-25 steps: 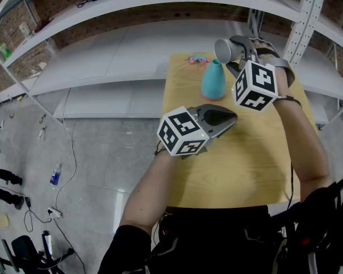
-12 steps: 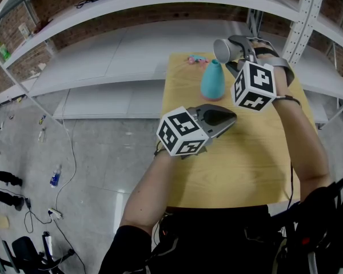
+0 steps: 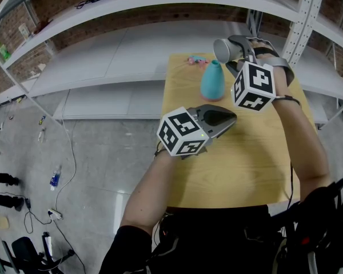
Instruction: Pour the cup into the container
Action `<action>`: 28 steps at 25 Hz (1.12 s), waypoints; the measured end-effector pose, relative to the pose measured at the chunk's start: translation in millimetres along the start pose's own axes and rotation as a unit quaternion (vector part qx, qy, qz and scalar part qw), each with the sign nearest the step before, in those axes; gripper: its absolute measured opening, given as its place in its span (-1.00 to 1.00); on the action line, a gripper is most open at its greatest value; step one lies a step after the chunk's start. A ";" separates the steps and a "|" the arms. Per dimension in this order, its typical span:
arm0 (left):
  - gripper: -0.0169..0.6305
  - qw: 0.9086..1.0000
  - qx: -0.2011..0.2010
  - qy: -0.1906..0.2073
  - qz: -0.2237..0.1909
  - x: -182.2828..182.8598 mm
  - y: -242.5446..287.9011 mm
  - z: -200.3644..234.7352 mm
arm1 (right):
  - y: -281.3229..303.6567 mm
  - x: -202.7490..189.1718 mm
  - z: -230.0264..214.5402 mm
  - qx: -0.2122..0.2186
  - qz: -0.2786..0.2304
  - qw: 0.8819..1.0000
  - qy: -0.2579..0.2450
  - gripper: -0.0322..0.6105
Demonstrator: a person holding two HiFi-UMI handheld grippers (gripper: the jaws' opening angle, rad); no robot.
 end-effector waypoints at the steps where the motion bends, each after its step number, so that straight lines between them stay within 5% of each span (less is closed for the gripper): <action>1: -0.97 1.000 0.000 0.000 0.000 0.2 -0.1 -0.3 | -0.4 0.2 -0.1 0.000 0.000 1.000 -0.001 0.00; 28: -0.97 1.000 -0.003 0.000 0.000 -0.1 1.0 -0.4 | 2.1 2.2 3.8 -0.017 0.005 1.000 -0.024 0.00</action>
Point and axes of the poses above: the fingertips, and each gripper's own axes: y forward along the fingers, z to its left, x out of its top, the point moved 8 cm from there along -y, backward along the fingers, and after that the axes turned 6 degrees about z, right-handed, at the moved point
